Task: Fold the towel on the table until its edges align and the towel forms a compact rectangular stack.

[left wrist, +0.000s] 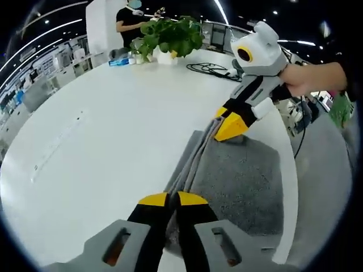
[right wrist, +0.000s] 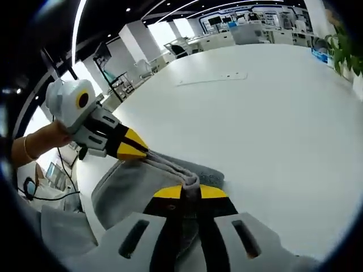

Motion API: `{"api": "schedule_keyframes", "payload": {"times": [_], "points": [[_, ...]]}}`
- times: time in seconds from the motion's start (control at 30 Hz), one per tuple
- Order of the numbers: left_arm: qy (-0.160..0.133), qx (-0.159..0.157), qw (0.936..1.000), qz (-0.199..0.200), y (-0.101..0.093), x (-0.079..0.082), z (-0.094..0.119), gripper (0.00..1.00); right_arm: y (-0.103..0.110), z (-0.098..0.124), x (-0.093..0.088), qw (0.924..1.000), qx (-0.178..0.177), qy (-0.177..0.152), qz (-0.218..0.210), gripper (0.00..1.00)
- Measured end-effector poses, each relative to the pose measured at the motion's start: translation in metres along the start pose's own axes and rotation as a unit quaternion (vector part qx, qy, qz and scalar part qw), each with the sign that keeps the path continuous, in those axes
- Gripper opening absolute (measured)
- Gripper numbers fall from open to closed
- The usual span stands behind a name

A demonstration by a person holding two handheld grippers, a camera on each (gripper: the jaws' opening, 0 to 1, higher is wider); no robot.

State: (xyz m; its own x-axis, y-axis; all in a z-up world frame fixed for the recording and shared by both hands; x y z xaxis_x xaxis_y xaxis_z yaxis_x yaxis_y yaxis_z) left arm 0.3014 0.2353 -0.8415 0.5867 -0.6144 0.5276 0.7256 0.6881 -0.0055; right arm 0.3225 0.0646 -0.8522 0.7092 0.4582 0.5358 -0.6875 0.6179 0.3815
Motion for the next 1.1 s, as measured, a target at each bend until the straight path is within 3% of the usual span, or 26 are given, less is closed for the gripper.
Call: {"api": "schedule_keyframes", "payload": {"times": [0.13, 0.37, 0.5, 0.83, 1.1], "points": [[-0.004, 0.017, 0.9998, 0.008, 0.004, -0.001, 0.003, 0.06, -0.003, -0.002, -0.001, 0.9999, -0.008, 0.001, -0.007, 0.08], [-0.029, 0.051, 0.9966, 0.059, 0.008, -0.007, 0.015, 0.12, -0.005, 0.001, -0.001, 0.9996, -0.025, -0.012, -0.006, 0.13], [-0.011, 0.062, 0.9970, 0.046, 0.003, -0.014, 0.023, 0.14, -0.006, 0.006, 0.000, 0.9994, -0.032, -0.013, -0.012, 0.14], [-0.004, 0.058, 0.9975, 0.039, -0.016, -0.024, 0.039, 0.22, -0.008, 0.019, -0.003, 0.9970, -0.072, -0.017, 0.026, 0.20], [-0.019, 0.059, 0.9957, 0.069, -0.029, -0.031, 0.047, 0.28, -0.007, 0.031, -0.009, 0.9965, -0.072, -0.022, 0.035, 0.22]]}}
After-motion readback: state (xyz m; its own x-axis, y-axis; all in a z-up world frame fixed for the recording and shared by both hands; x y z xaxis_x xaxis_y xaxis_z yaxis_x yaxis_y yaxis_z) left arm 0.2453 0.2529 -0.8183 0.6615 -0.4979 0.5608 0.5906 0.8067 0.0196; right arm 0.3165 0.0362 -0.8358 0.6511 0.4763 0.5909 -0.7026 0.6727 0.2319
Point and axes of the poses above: the point that each gripper's makers call its tool centre point, and the gripper's own axes: z roughly backward along the fingers, y roughly to its left, x roughly out of its top, the point moved 6 cm from there along z, roughly backward along the fingers, and after that the axes turned 9 degrees about y, right-handed, at the moved point
